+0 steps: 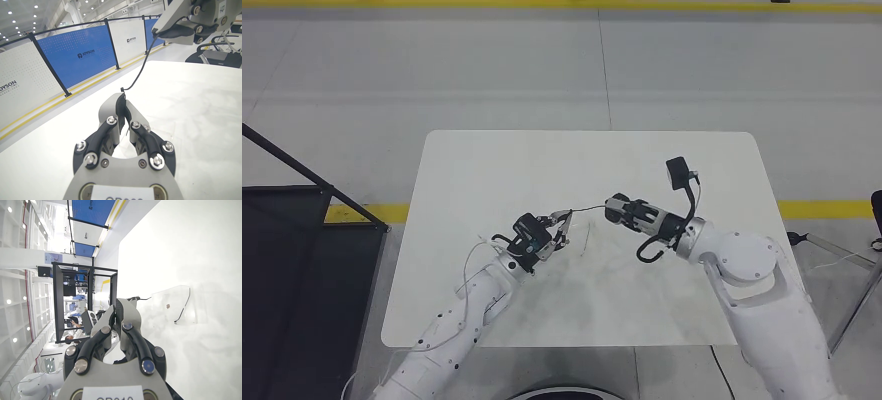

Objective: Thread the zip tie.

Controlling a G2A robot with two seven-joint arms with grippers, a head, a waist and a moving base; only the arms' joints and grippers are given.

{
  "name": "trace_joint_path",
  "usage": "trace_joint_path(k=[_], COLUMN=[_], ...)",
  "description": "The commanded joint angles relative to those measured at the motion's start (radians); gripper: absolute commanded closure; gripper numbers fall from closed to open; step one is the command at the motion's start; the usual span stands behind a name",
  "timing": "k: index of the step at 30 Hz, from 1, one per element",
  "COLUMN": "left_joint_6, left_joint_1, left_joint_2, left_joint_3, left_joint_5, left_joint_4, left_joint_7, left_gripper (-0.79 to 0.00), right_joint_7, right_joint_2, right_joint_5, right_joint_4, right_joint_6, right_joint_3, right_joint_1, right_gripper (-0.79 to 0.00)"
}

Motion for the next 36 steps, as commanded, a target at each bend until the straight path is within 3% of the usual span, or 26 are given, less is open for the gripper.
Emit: trace_joint_path(k=[1,17,36], left_joint_6=[0.0,0.001,0.059], left_joint_1=[0.0,0.0,0.02], left_joint_2=[-0.001,-0.004,-0.01], left_joint_3=[0.0,-0.006,-0.036], left_joint_5=[0.0,-0.003,-0.046], left_joint_4=[0.001,0.004,-0.014], left_joint_7=[0.0,0.005,0.028], left_gripper=[0.0,0.0,0.0], right_joint_7=[-0.001,-0.012,0.01], right_joint_2=[0.0,-0.002,0.011], right_joint_5=[0.007,0.051,-0.011], right_joint_4=[0.003,0.017,-0.018], right_joint_6=[0.002,-0.009,0.034], right_joint_3=[-0.001,-0.004,0.013], right_joint_1=[0.003,0.009,-0.014], right_gripper=[0.0,0.0,0.0])
